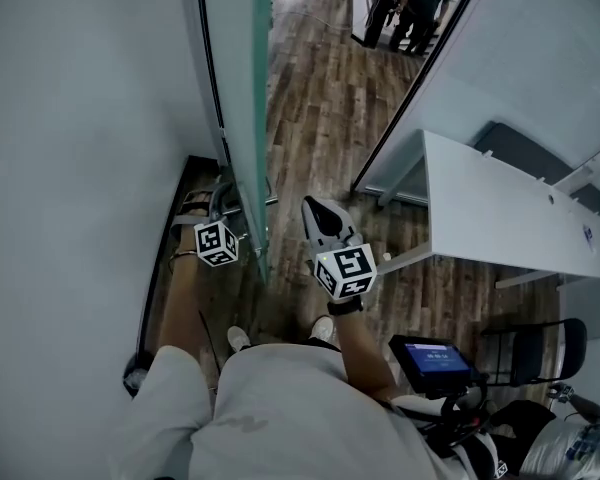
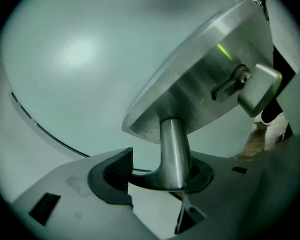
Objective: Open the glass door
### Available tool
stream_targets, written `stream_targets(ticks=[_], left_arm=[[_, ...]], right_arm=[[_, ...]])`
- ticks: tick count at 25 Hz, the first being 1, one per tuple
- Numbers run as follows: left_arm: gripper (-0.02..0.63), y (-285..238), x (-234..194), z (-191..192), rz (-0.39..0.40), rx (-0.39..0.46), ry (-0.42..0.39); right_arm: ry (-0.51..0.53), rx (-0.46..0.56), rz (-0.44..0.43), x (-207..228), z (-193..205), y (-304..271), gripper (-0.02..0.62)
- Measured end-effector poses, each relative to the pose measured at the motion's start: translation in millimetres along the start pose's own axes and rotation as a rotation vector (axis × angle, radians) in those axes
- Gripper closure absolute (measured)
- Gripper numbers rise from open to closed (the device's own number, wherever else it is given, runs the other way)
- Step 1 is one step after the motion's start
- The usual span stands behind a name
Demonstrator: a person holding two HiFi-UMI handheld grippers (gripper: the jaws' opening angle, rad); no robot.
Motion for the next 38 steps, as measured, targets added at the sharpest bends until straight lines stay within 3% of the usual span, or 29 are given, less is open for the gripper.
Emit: stream_targets(ticks=[7, 10, 15, 21, 25, 30, 33, 38], left_arm=[[0.402, 20.9, 34.1, 71.7, 0.02, -0.005, -0.063], [0.402, 33.3, 26.3, 82.0, 0.033, -0.004, -0.083], [0.402, 53.0, 28.0, 111.4, 0.018, 0.028, -0.006], [0.402, 68.0, 22.6, 145.4, 0.0, 0.014, 0.032], [0.402, 71.9, 33.0, 188.3, -0.008, 0.011, 0.043], [0.402, 83.6, 15.5, 211.4, -0.01, 0.015, 0.007], [0.402, 98.5, 6.1, 219.1, -0.001, 0.011, -0.003], [0.402, 125.4, -0.5, 261.8, -0.007, -0.062, 0.077]], right_arm=[[0.082, -0.022, -0.085, -66.0, 33.0, -28.0, 0.591], [0.107, -0.032, -0.114, -78.1, 24.9, -38.9, 0.591], [0.148, -0.038, -0.161, -108.9, 29.5, -63.3, 0.592], [0.203, -0.059, -0.22, -144.5, 31.6, -93.4, 0.591], [0.264, -0.099, -0.265, -182.7, 54.7, -121.3, 0.591], [0.392, -0.156, -0.301, -206.8, 52.2, -149.4, 0.589], [0.514, -0.219, -0.358, -223.4, 54.9, -161.6, 0.52], [0.677, -0.337, -0.499, -267.3, 84.0, -190.0, 0.489]])
Point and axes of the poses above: the fingertips, and each gripper's own axes: y backward along the fingers, x to its right, z out of its underside, the point moved 8 cm from there along y, backward along the fingers
